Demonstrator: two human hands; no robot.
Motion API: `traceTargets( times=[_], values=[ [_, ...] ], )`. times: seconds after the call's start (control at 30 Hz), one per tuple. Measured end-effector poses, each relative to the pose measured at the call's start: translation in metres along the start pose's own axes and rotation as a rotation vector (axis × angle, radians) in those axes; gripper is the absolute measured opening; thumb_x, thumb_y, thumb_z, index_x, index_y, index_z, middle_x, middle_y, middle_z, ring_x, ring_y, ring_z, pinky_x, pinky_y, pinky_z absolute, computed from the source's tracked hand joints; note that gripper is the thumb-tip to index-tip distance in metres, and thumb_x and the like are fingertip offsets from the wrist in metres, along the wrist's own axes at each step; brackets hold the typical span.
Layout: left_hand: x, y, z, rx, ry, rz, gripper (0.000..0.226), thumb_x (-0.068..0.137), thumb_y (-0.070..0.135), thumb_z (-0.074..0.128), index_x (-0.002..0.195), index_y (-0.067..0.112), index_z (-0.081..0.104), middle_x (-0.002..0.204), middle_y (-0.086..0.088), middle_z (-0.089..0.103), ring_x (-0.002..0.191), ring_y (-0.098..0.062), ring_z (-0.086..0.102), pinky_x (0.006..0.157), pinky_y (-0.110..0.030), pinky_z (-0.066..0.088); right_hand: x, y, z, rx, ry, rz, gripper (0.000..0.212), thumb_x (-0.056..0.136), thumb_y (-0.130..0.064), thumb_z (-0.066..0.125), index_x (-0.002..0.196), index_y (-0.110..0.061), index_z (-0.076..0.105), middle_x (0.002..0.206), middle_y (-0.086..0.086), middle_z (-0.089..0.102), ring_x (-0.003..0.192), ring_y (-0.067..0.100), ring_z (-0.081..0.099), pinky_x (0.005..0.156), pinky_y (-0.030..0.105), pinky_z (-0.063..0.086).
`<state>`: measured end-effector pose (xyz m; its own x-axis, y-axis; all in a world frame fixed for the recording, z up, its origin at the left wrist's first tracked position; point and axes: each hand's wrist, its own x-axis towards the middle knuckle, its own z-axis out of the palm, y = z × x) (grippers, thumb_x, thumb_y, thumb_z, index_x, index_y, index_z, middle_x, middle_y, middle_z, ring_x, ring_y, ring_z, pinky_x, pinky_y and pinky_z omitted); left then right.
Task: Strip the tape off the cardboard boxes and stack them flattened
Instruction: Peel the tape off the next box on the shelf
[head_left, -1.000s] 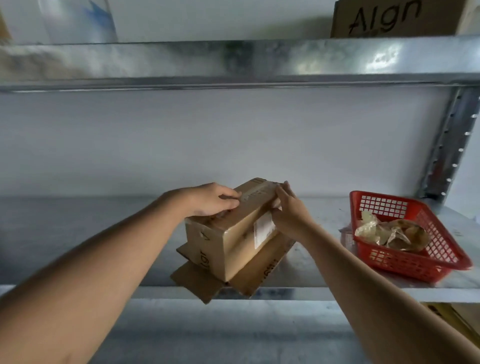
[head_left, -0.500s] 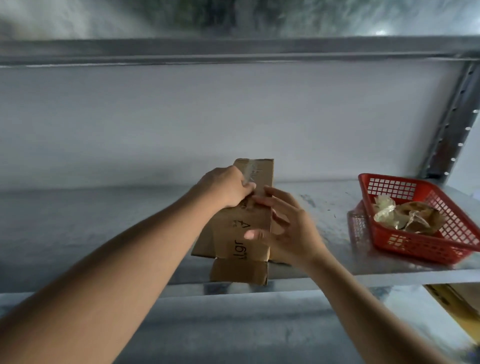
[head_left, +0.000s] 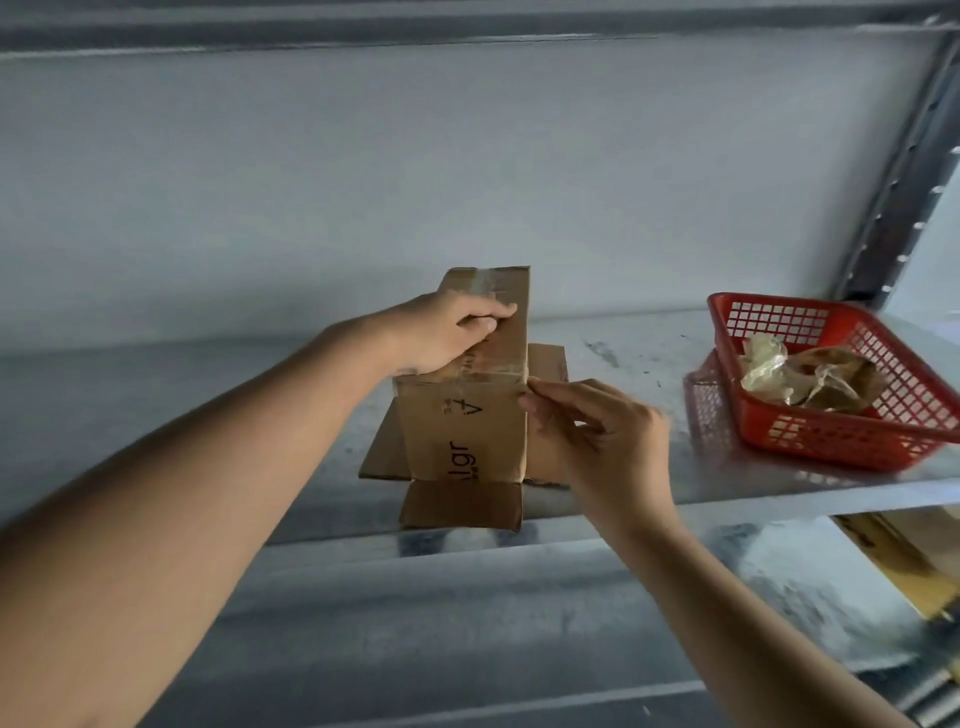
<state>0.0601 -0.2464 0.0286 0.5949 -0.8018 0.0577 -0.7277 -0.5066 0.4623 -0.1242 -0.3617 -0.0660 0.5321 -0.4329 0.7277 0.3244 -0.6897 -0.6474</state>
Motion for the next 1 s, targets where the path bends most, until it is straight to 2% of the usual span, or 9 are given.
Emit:
traceTargets(
  times=[0.13,0.27,0.33,0.4,0.5,0.6,0.7,0.87,1.0],
  values=[
    [-0.002,0.005,0.003,-0.072,0.022,-0.019,0.041,0.112,0.028,0.042,0.151,0.039,0.050,0.165,0.012,0.033,0.151,-0.011,0.031,0.107,-0.018,0.019,0.001,-0.004,-0.002,0.042,0.005,0.057,0.015,0.085,-0.022,0.084,0.099,-0.019,0.083,0.085,-0.012,0.078,0.073,0.005,0.074,0.068,0.037,0.063],
    [-0.004,0.005,0.004,-0.098,0.030,-0.017,0.041,0.112,0.028,0.042,0.152,0.038,0.049,0.167,0.010,0.029,0.154,-0.012,0.025,0.111,-0.019,0.016,0.006,-0.001,-0.003,0.224,-0.065,0.260,0.011,0.086,-0.020,0.084,0.092,-0.029,0.082,0.083,-0.011,0.079,0.077,0.013,0.077,0.072,0.045,0.065],
    [-0.004,0.005,0.004,-0.101,0.030,-0.021,0.041,0.112,0.029,0.042,0.151,0.038,0.050,0.167,0.010,0.029,0.155,-0.012,0.024,0.113,-0.020,0.014,0.010,-0.005,-0.005,0.156,-0.055,0.184,0.015,0.086,-0.017,0.084,0.089,-0.031,0.080,0.081,-0.012,0.078,0.075,0.008,0.076,0.071,0.040,0.065],
    [-0.004,0.005,0.004,-0.105,0.030,-0.028,0.041,0.112,0.030,0.042,0.151,0.039,0.050,0.167,0.012,0.030,0.154,-0.013,0.024,0.112,-0.021,0.014,0.012,-0.009,-0.009,-0.043,0.011,-0.055,0.011,0.085,-0.016,0.084,0.088,-0.027,0.081,0.081,-0.014,0.077,0.070,0.001,0.073,0.062,0.028,0.060],
    [-0.005,0.006,0.004,-0.107,0.028,-0.037,0.041,0.112,0.030,0.041,0.151,0.041,0.049,0.166,0.014,0.031,0.153,-0.013,0.027,0.109,-0.021,0.017,0.009,-0.009,-0.010,-0.275,0.062,-0.327,0.004,0.088,-0.013,0.083,0.088,-0.016,0.081,0.085,-0.008,0.076,0.067,0.008,0.069,0.049,0.033,0.053],
    [-0.006,0.007,0.005,-0.115,0.027,-0.041,0.041,0.112,0.028,0.042,0.151,0.040,0.049,0.166,0.014,0.032,0.152,-0.012,0.030,0.113,-0.022,0.019,0.002,-0.010,-0.006,-0.392,0.063,-0.307,0.006,0.094,-0.015,0.078,0.088,-0.016,0.076,0.088,-0.007,0.072,0.066,0.014,0.068,0.043,0.035,0.050],
    [-0.006,0.008,0.005,-0.115,0.038,-0.041,0.041,0.112,0.028,0.043,0.150,0.039,0.051,0.165,0.013,0.033,0.152,-0.013,0.031,0.113,-0.022,0.020,-0.001,-0.011,-0.001,-0.319,0.027,-0.191,0.008,0.099,-0.018,0.070,0.092,-0.013,0.073,0.092,-0.005,0.071,0.069,0.015,0.070,0.050,0.040,0.054],
    [-0.007,0.008,0.004,-0.100,0.049,-0.037,0.040,0.112,0.029,0.043,0.150,0.039,0.052,0.163,0.012,0.038,0.145,-0.014,0.041,0.101,-0.020,0.025,-0.002,-0.015,-0.006,-0.269,0.000,-0.150,0.005,0.097,-0.014,0.070,0.099,-0.014,0.075,0.090,-0.005,0.075,0.066,0.008,0.070,0.054,0.028,0.055],
    [-0.006,0.007,0.004,-0.100,0.049,-0.027,0.041,0.112,0.027,0.044,0.151,0.036,0.051,0.164,0.012,0.036,0.148,-0.014,0.037,0.104,-0.019,0.022,-0.004,-0.018,-0.007,-0.319,-0.011,-0.182,0.009,0.096,-0.007,0.071,0.099,-0.010,0.078,0.087,-0.004,0.077,0.067,0.010,0.072,0.056,0.030,0.057]
  ],
)
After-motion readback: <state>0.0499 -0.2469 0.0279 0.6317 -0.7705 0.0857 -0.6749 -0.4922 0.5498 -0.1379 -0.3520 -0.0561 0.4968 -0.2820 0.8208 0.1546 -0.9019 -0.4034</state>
